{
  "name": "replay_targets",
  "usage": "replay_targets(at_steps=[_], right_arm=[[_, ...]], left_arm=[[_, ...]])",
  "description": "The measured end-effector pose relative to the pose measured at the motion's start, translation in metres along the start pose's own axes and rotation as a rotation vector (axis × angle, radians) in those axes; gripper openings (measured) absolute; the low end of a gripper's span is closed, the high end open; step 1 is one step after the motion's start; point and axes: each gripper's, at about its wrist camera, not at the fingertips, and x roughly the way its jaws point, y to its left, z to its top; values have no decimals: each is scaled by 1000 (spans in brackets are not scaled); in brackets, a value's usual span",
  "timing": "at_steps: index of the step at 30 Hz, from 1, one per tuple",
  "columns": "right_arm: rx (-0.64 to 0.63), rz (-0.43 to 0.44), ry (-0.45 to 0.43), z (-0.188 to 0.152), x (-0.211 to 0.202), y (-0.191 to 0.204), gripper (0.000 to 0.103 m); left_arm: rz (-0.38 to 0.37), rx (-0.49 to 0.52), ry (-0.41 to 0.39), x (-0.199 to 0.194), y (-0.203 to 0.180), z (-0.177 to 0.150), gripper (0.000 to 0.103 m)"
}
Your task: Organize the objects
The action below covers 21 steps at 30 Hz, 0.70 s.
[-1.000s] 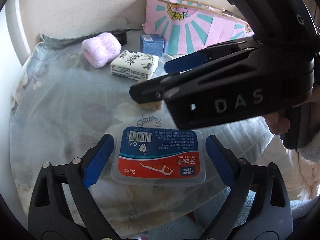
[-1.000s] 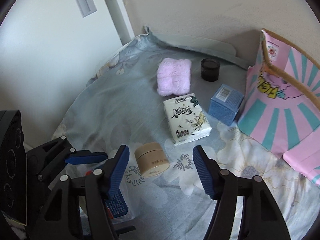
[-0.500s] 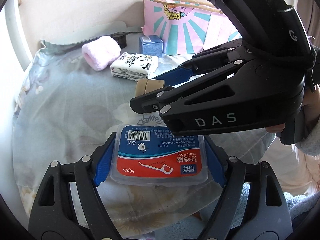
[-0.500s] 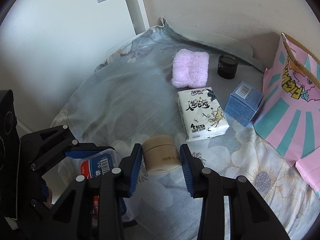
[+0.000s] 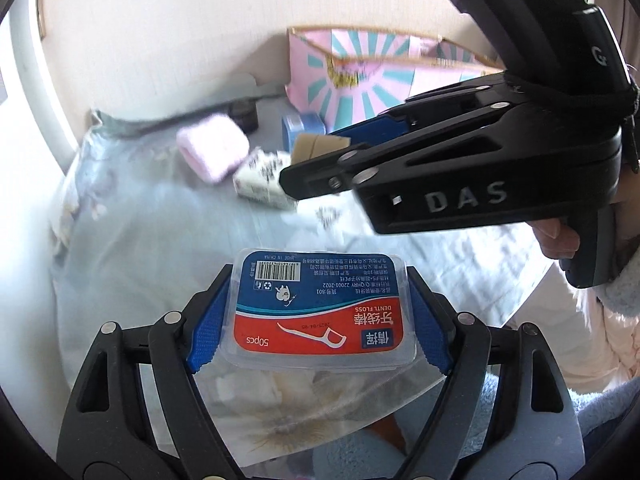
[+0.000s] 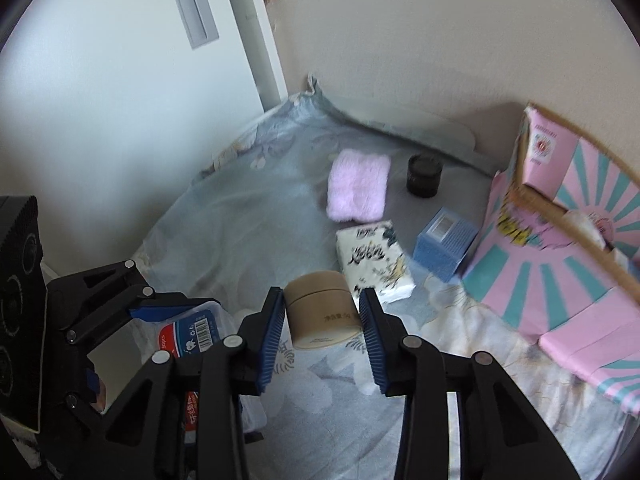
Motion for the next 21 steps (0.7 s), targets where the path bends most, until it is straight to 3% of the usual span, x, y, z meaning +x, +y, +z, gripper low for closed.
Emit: replay_targets(at_steps=[11, 21], right_arm=[[95, -105, -94, 43, -86, -19, 35], [221, -254, -141, 55, -147, -54, 35]], left_arm=[[40, -20, -63, -41, 9, 84, 78], [50, -81, -91, -60, 4, 146, 78]])
